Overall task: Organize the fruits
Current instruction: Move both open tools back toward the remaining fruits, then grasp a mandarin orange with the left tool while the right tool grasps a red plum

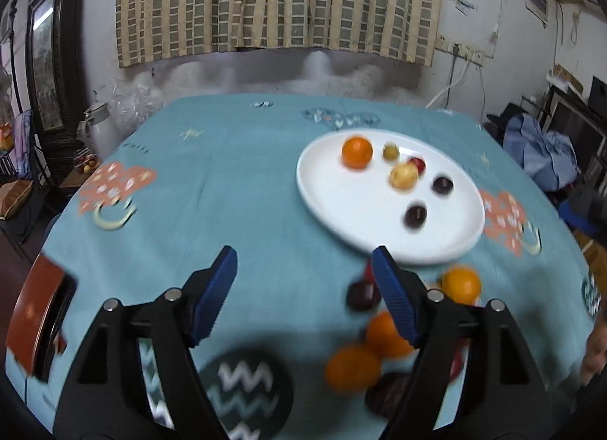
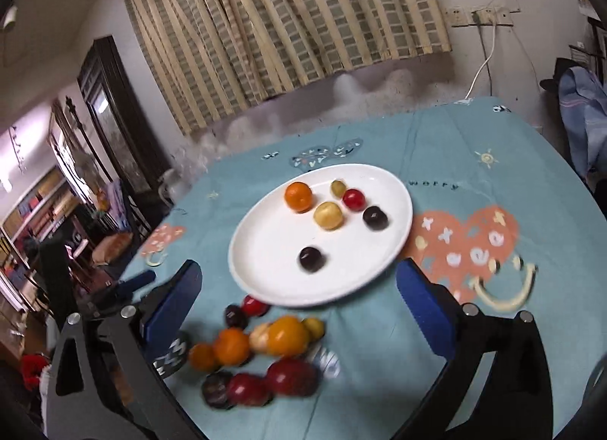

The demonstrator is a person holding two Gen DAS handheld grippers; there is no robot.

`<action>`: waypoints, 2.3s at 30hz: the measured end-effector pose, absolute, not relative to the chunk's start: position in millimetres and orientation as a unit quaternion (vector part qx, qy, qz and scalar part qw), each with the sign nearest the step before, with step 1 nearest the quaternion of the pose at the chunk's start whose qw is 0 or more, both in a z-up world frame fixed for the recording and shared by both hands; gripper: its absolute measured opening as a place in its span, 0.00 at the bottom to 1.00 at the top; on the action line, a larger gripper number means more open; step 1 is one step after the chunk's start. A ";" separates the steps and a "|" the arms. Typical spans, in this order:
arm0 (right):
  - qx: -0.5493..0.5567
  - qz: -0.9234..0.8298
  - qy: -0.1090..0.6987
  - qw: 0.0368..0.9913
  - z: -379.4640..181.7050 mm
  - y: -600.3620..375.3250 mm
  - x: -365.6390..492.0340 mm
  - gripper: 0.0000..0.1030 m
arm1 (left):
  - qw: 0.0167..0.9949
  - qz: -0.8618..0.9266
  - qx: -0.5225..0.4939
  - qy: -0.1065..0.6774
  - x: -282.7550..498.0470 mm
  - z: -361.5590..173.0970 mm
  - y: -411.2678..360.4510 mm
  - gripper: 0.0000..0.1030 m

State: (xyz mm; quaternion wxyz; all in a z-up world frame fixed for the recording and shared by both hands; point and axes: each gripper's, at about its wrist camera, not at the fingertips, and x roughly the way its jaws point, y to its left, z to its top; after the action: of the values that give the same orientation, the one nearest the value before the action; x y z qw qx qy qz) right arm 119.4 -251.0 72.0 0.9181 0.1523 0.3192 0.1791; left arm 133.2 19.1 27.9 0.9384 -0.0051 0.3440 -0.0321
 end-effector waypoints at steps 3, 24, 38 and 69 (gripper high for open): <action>0.154 0.176 0.334 0.913 57.6 -247.1 98.4 0.99 | 0.938 -0.023 0.015 0.346 105.2 16.3 18.4 0.75; 0.120 0.168 0.359 0.910 34.8 -238.0 86.0 0.99 | 0.914 -0.021 0.090 0.395 108.7 -33.2 4.2 0.82; 0.099 0.164 0.356 0.914 34.0 -232.5 84.5 0.99 | 0.907 -0.068 0.011 0.415 128.9 -35.3 23.1 0.37; -0.006 0.193 0.416 0.889 -16.6 -187.6 110.6 0.43 | 0.908 -0.059 0.016 0.415 126.3 -35.3 21.5 0.37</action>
State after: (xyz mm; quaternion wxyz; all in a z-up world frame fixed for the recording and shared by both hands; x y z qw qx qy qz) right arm 110.5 -187.6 -16.6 0.8886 -0.0057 0.4161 0.1927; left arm 126.3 21.5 -35.3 0.9079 0.0159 0.4146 -0.0593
